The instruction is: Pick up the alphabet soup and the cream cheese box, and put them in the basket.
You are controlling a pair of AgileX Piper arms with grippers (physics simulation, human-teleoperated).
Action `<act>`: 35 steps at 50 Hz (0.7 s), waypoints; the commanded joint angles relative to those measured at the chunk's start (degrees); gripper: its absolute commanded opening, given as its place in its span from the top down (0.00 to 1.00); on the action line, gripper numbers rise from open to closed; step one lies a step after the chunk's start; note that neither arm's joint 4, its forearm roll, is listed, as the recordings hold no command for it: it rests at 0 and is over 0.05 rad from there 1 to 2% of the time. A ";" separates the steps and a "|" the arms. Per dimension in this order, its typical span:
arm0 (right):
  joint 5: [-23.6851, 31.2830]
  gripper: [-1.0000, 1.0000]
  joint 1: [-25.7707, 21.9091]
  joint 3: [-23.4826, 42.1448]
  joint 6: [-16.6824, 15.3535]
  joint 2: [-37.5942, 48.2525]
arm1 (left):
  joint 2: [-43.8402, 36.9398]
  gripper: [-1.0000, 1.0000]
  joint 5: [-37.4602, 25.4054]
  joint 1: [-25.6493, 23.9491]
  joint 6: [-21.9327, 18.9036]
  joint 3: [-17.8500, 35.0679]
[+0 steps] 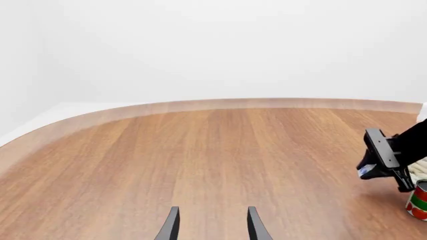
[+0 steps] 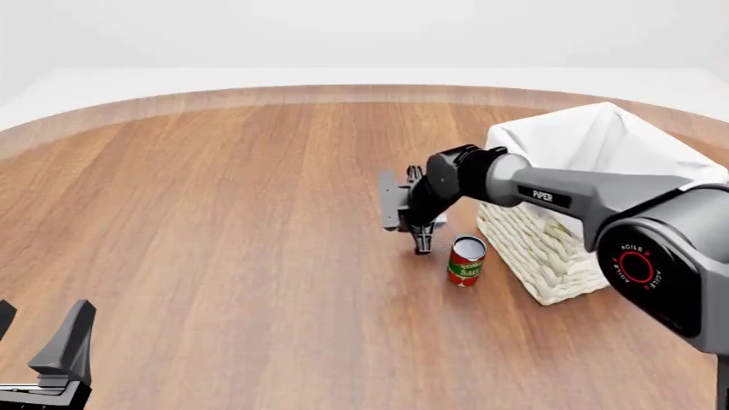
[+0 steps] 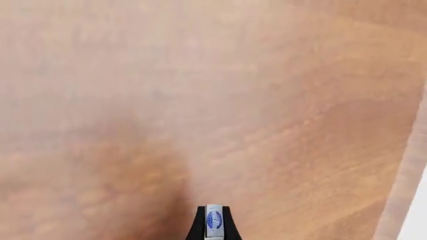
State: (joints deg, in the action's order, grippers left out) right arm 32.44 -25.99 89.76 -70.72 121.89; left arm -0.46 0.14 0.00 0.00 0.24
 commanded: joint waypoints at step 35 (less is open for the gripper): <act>7.44 1.00 -2.36 15.20 12.95 -9.08 | 0.00 0.00 0.00 0.00 0.00 0.00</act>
State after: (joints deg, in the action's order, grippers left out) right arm 34.01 -28.07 97.92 -63.01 115.65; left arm -0.46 0.14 0.00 0.00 0.24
